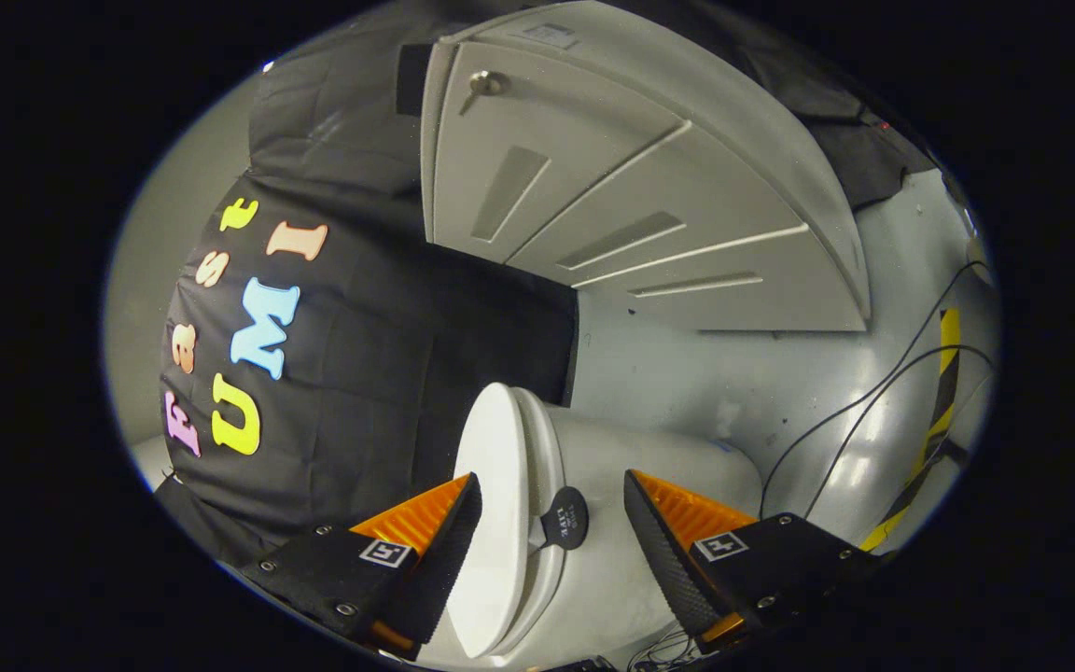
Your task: Open the toilet lid.
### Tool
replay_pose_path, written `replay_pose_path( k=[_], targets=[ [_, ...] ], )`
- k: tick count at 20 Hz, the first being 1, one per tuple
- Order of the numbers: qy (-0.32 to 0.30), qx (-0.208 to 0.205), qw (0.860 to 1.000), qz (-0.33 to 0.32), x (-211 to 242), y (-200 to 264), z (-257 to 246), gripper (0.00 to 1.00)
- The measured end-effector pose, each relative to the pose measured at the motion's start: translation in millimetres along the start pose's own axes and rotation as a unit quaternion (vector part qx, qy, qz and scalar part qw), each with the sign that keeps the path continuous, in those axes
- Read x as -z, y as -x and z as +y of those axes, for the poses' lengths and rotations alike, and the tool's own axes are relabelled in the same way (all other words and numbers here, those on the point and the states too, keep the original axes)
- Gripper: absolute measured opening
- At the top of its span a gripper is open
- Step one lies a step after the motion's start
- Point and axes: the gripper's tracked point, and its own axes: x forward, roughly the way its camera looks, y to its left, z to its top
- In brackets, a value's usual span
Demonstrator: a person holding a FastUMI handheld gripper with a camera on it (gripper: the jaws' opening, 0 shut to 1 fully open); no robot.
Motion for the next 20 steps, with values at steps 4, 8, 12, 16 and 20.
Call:
replay_pose_path(
  k=[4,8,12,16,20],
  targets=[
    [-0.012,0.017,0.999,0.036,14.2,-24.5,-0.5,0.89],
    [-0.015,0.014,0.999,0.030,5.8,-25.2,-15.5,0.68],
    [-0.008,0.009,0.999,0.035,0.0,-33.6,-8.3,0.47],
    [0.014,0.006,0.999,0.049,3.7,-36.8,-3.1,0.29],
    [-0.002,0.004,0.999,0.055,0.5,-33.8,-3.1,0.19]
  ],
)
